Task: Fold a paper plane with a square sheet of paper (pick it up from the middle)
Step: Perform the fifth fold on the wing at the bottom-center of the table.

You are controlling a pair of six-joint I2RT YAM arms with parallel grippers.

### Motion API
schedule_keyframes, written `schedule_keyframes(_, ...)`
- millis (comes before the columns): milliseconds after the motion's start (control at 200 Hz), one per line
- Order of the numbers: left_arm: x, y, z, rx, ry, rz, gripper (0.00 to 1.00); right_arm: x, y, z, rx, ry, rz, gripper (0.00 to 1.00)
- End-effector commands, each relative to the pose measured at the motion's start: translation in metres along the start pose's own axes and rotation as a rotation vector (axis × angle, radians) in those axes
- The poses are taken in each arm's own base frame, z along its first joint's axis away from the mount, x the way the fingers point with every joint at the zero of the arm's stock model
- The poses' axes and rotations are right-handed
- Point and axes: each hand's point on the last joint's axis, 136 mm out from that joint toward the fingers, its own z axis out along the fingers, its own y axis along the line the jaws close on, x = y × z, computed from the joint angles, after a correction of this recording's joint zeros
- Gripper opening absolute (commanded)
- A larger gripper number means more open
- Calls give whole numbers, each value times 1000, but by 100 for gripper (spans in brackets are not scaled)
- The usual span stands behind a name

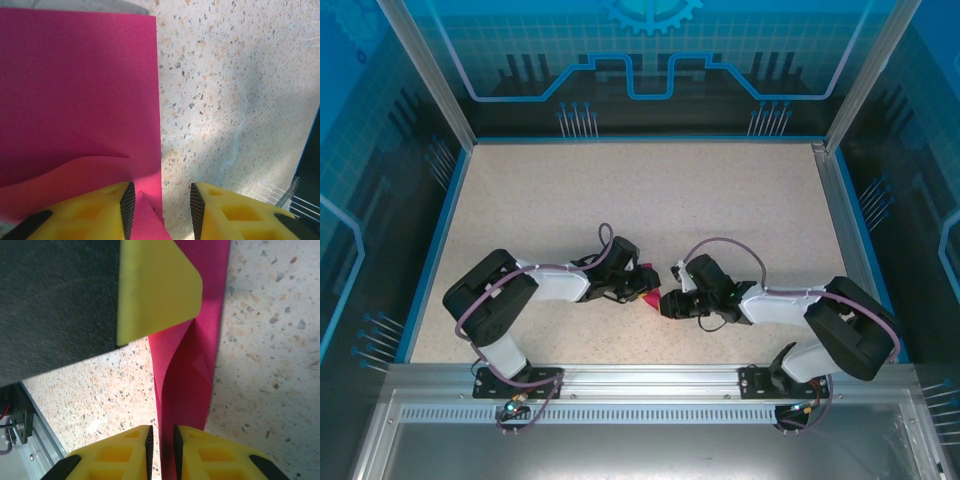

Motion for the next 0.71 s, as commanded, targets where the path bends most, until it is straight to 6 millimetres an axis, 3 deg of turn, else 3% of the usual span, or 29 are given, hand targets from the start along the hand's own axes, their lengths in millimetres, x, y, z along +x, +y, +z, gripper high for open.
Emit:
schedule_keyframes(0, 4, 3, 0, -8, 11, 23, 39, -8, 10, -1, -7, -7, -31, 21)
schedule_keyframes(170, 4, 2, 0, -7, 11, 22, 39, -13, 16, 1, -24, -14, -33, 21)
schedule_keyframes(290, 4, 2, 0, -9, 11, 22, 39, -10, 15, 3, -25, -3, -33, 14)
schedule_keyframes(530, 3, 3, 0, -19, 9, 14, 39, 14, 5, 2, -42, 46, -63, 8)
schedule_keyframes(700, 2, 3, 1, -18, 8, 0, 39, 36, -5, 7, -2, 118, -126, 10)
